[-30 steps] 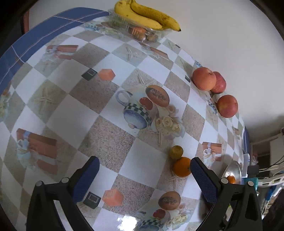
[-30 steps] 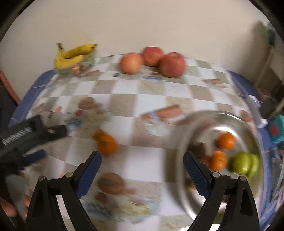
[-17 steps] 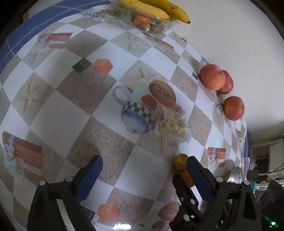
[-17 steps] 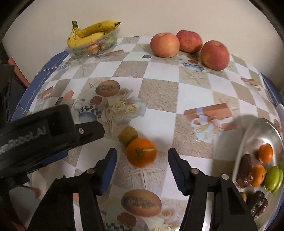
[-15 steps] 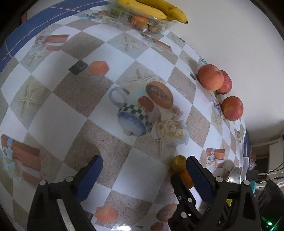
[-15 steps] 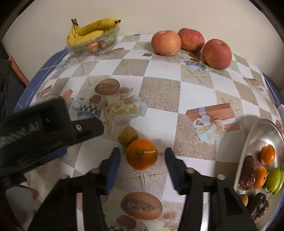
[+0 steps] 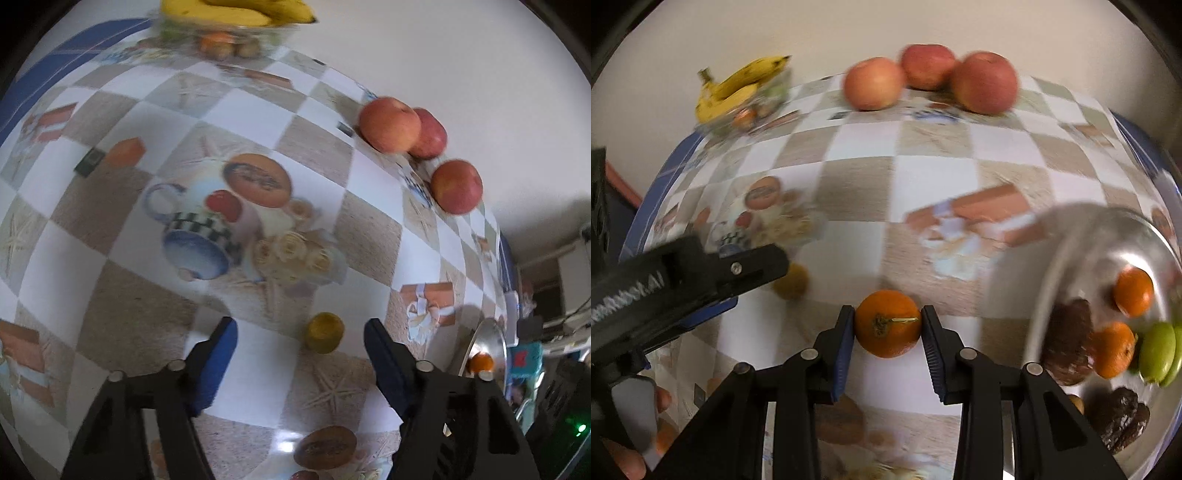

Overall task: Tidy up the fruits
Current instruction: 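Grasp a mandarin orange with the right gripper while the left gripper grasps a small yellow fruit, then carry the mandarin orange and small yellow fruit over the steel plate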

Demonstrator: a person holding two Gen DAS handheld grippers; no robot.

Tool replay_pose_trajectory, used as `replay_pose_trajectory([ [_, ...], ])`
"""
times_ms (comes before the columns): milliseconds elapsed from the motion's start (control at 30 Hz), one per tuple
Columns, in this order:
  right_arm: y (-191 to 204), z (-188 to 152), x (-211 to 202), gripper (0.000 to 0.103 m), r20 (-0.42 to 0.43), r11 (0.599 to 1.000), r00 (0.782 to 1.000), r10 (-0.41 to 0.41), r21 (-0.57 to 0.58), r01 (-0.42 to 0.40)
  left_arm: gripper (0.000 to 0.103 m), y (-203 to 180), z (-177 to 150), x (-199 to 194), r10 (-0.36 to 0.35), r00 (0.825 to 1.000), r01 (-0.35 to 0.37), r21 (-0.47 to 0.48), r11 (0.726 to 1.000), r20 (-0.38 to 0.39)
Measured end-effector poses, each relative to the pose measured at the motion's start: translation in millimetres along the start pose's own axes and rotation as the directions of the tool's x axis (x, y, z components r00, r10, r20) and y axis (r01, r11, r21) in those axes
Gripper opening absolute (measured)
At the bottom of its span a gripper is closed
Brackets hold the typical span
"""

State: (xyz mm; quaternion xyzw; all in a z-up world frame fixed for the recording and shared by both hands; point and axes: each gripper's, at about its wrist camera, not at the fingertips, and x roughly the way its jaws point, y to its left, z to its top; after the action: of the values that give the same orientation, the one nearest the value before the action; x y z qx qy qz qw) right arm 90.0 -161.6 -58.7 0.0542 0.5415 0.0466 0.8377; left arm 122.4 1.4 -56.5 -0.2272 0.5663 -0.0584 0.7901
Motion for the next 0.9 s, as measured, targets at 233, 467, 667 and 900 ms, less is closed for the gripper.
replay_pose_trajectory([
  [233, -11, -5, -5, 0.038, -0.013, 0.998, 1.000, 0.028, 0.049, -0.027, 0.048, -25, -5, 10, 0.088, 0.996, -0.092, 0.125, 0.988, 0.032],
  [467, -13, -9, -15, 0.037, 0.000, 0.997, 0.999, 0.049, 0.062, -0.049, 0.025, -34, -9, 12, 0.120, 0.992, -0.127, 0.195, 0.973, 0.047],
  [667, -16, -14, -39, 0.037, 0.040, 0.994, 0.998, 0.053, 0.089, -0.056, 0.025, -44, -17, -12, 0.099, 0.992, -0.114, 0.222, 0.968, 0.075],
  [900, -25, -23, -58, 0.038, 0.062, 0.991, 0.997, 0.046, 0.120, -0.053, 0.025, -61, -31, -43, 0.041, 0.993, -0.067, 0.247, 0.967, 0.112],
])
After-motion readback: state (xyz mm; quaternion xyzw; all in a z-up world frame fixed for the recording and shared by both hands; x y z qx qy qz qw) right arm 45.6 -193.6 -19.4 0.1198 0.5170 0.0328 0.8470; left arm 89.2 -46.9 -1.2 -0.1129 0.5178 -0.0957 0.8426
